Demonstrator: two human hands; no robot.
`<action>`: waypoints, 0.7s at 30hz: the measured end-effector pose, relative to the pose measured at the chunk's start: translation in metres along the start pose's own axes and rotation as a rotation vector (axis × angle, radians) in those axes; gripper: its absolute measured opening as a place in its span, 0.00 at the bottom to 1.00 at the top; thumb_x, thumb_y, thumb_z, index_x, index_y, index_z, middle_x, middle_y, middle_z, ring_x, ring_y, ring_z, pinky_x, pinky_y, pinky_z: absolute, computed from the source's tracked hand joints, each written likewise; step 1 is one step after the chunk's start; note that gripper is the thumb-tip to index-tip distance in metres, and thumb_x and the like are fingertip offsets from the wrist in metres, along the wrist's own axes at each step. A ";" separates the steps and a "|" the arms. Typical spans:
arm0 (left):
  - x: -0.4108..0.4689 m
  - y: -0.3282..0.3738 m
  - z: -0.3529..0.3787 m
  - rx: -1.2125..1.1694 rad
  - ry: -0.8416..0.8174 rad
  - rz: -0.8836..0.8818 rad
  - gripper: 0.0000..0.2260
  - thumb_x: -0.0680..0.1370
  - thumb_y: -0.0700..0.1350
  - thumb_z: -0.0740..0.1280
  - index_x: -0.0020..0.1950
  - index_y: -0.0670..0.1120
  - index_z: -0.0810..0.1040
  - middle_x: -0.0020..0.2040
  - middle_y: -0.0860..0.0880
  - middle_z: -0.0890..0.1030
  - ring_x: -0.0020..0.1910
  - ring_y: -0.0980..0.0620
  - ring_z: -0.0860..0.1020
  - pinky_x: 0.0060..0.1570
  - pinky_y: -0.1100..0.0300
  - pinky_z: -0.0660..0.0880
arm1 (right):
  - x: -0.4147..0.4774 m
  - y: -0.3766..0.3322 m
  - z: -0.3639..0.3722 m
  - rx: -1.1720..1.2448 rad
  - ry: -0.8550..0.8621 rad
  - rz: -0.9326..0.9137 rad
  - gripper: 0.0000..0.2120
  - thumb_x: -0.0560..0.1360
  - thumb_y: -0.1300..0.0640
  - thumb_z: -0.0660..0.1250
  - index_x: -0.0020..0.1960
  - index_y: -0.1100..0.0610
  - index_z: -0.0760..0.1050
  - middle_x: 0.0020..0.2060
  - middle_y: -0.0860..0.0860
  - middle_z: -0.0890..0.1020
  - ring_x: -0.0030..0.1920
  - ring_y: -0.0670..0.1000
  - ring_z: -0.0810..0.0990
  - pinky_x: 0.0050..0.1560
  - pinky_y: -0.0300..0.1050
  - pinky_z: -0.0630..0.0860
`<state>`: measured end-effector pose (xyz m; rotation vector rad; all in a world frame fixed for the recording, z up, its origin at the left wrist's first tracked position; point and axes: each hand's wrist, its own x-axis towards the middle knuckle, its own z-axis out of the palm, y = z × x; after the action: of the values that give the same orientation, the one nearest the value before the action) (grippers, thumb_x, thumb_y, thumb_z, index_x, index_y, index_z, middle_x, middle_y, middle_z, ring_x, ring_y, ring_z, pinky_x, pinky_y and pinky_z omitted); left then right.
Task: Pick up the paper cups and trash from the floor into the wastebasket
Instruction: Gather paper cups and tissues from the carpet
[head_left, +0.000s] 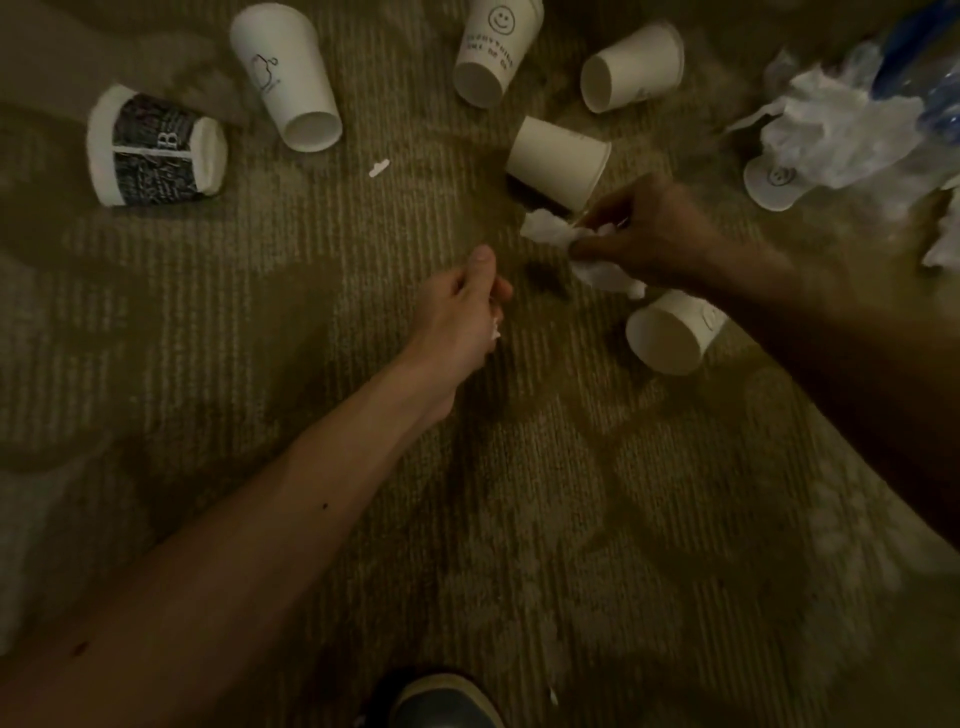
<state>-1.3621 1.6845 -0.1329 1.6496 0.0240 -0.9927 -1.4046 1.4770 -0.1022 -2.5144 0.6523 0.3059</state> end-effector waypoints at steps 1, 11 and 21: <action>-0.003 0.002 -0.002 -0.002 0.013 -0.007 0.18 0.83 0.60 0.54 0.46 0.52 0.78 0.39 0.53 0.77 0.32 0.61 0.76 0.26 0.66 0.70 | -0.006 -0.008 0.001 0.020 -0.013 -0.041 0.11 0.75 0.53 0.72 0.56 0.53 0.81 0.46 0.47 0.82 0.42 0.40 0.79 0.35 0.27 0.73; -0.027 0.015 -0.022 -0.308 -0.149 -0.040 0.35 0.80 0.68 0.41 0.72 0.49 0.71 0.58 0.48 0.84 0.57 0.50 0.83 0.59 0.51 0.78 | -0.065 -0.086 0.035 0.639 0.014 -0.075 0.10 0.70 0.56 0.76 0.46 0.58 0.78 0.41 0.50 0.82 0.38 0.42 0.83 0.35 0.34 0.78; -0.041 0.005 -0.026 -0.322 -0.002 -0.074 0.21 0.84 0.56 0.55 0.69 0.44 0.73 0.57 0.43 0.83 0.46 0.56 0.84 0.47 0.59 0.82 | -0.096 -0.098 0.066 0.821 -0.056 -0.064 0.08 0.80 0.58 0.64 0.46 0.51 0.81 0.42 0.48 0.86 0.42 0.45 0.85 0.37 0.37 0.80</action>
<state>-1.3709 1.7229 -0.1045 1.3596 0.2336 -0.9901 -1.4434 1.6235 -0.0837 -1.7283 0.5288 0.0565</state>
